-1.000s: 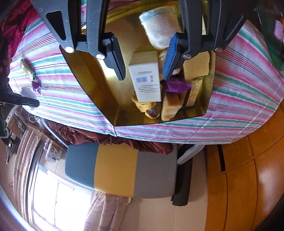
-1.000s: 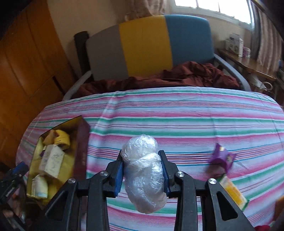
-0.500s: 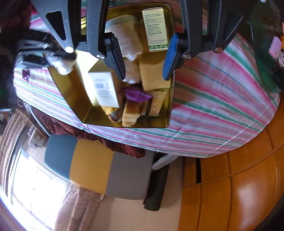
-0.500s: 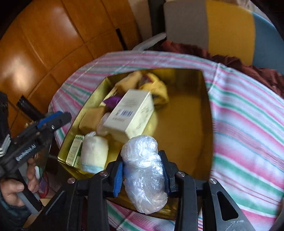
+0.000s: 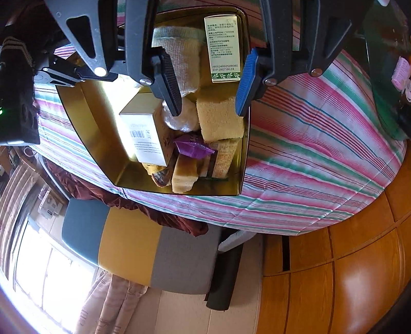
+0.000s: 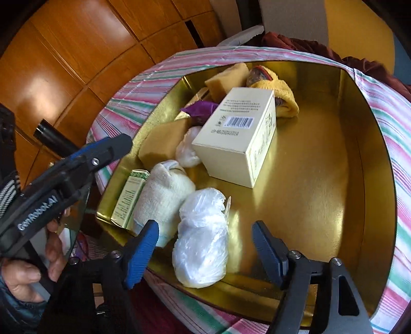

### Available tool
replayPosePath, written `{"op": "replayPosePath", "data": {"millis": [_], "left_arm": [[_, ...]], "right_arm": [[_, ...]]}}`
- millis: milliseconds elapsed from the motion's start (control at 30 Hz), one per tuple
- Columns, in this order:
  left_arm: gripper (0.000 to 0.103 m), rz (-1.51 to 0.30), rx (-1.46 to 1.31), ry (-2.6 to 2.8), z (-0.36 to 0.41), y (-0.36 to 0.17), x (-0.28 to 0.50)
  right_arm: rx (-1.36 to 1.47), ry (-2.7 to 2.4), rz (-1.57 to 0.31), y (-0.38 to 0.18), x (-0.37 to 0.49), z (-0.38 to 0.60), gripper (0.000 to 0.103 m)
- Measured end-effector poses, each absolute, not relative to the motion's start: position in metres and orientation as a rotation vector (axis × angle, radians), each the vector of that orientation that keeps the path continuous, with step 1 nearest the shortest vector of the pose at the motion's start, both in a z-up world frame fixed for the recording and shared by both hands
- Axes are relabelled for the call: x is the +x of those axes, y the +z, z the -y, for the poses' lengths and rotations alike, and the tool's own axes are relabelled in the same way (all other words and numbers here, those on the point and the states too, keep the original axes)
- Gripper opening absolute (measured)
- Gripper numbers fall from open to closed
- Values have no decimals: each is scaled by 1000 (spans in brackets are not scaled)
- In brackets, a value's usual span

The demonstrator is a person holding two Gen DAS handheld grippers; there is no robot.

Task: Organize objects
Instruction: 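Carry the plastic bundle into the gold box and release it with the right gripper, then grasp the purple snack packet with the left gripper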

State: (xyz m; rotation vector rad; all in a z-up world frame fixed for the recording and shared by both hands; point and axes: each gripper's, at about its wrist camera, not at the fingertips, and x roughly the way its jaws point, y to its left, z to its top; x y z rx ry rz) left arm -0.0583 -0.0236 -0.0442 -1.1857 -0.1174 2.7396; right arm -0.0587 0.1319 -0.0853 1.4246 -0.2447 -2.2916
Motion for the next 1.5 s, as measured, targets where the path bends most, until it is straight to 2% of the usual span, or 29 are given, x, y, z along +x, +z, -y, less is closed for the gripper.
{"op": "replayPosePath", "data": {"millis": [400, 633, 867, 1133, 1300, 1500], "left_arm": [[44, 15, -1082, 2733, 5, -24, -45], [44, -34, -1067, 2684, -16, -21, -39], [44, -110, -1035, 2616, -45, -18, -32], [44, -165, -1016, 2500, -86, -19, -28], [44, -196, -1004, 2425, -111, -22, -22], [44, -231, -1008, 2366, -135, -25, -17]], "right_arm": [[1304, -2437, 324, -43, -32, -174, 86], [1312, -2539, 401, -37, -16, -223, 86], [1352, -2652, 460, -35, -3, -277, 94], [1514, -2799, 501, -31, 17, -372, 101], [1730, -2830, 486, -30, 31, -451, 103], [2003, -2769, 441, -54, 43, -517, 103]]}}
